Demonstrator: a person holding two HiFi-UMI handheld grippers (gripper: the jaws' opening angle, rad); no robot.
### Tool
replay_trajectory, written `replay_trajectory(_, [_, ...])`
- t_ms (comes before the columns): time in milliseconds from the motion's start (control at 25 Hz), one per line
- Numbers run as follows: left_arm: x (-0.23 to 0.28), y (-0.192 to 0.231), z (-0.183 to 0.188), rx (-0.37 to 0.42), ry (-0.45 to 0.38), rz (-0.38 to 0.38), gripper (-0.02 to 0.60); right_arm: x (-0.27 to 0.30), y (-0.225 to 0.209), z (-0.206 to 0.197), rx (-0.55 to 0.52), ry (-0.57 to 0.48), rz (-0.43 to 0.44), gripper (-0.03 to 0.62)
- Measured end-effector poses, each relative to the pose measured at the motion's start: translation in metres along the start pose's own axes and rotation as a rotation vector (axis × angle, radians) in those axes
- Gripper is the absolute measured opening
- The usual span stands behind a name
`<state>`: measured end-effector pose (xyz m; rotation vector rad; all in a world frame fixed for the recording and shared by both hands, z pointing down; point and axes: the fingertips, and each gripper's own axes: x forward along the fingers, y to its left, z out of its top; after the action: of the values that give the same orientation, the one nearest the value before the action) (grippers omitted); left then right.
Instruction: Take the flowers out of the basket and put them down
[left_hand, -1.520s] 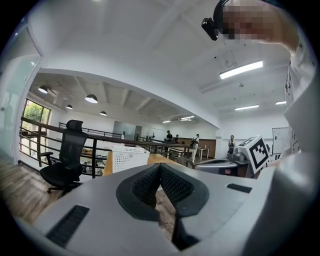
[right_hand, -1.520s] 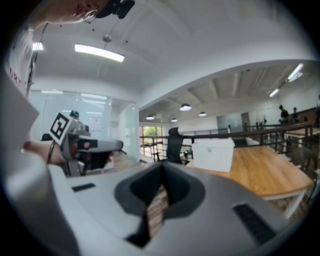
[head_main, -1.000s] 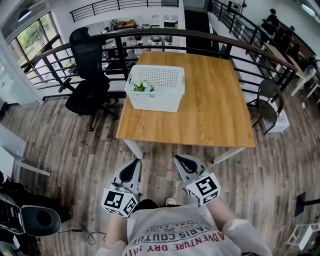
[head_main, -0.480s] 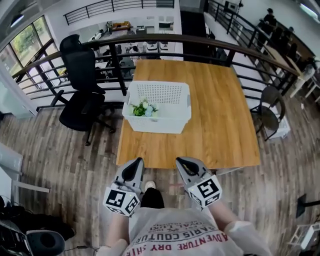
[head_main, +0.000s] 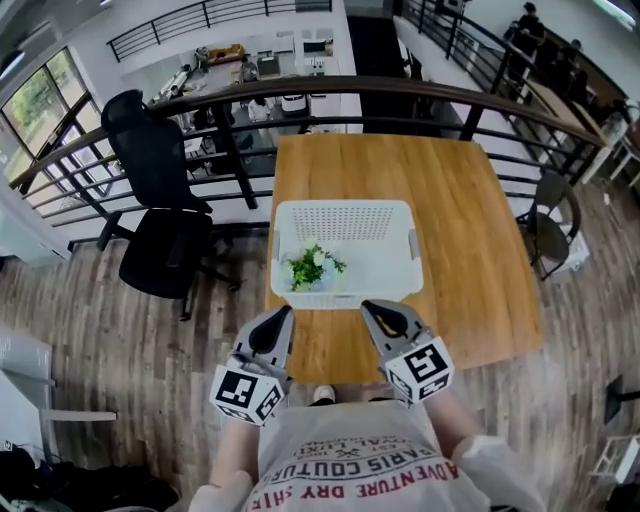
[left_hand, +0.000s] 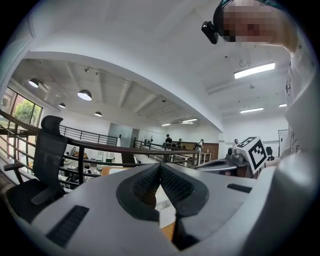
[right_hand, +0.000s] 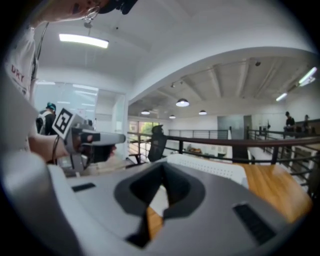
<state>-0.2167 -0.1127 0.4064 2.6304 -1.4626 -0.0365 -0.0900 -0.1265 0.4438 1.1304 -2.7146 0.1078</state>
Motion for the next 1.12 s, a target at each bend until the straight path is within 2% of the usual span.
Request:
replay_trajectory(160, [0.012, 0.019, -0.007, -0.024, 0.022, 0.014, 0.023, 0.023, -0.01, -0.003, 0.004, 0.037, 0.034, 0.026])
replay_trajectory(320, [0.031, 0.038, -0.018, -0.046, 0.032, 0.061, 0.023, 0.05, -0.036, -0.011, 0.003, 0.1, 0.072, 0.026])
replay_trajectory(440, [0.045, 0.047, -0.03, -0.069, 0.048, 0.101, 0.023, 0.069, -0.051, -0.026, -0.017, 0.202, 0.162, 0.026])
replay_trajectory(640, [0.066, 0.06, -0.048, -0.089, 0.081, 0.158, 0.023, 0.103, -0.065, -0.048, -0.116, 0.342, 0.332, 0.028])
replay_trajectory(680, [0.069, 0.063, -0.051, -0.1, 0.084, 0.169, 0.023, 0.11, -0.065, -0.056, -0.133, 0.375, 0.37, 0.047])
replay_trajectory(760, [0.074, 0.069, -0.057, -0.12, 0.089, 0.186, 0.024, 0.121, -0.062, -0.073, -0.166, 0.439, 0.449, 0.199])
replay_trajectory(840, [0.077, 0.073, -0.061, -0.125, 0.096, 0.198, 0.023, 0.131, -0.059, -0.088, -0.204, 0.485, 0.503, 0.266])
replay_trajectory(1000, [0.079, 0.083, -0.065, -0.141, 0.101, 0.226, 0.023, 0.15, -0.059, -0.108, -0.249, 0.536, 0.559, 0.335])
replay_trajectory(1120, [0.079, 0.09, -0.066, -0.154, 0.103, 0.242, 0.023, 0.164, -0.059, -0.129, -0.323, 0.595, 0.619, 0.388])
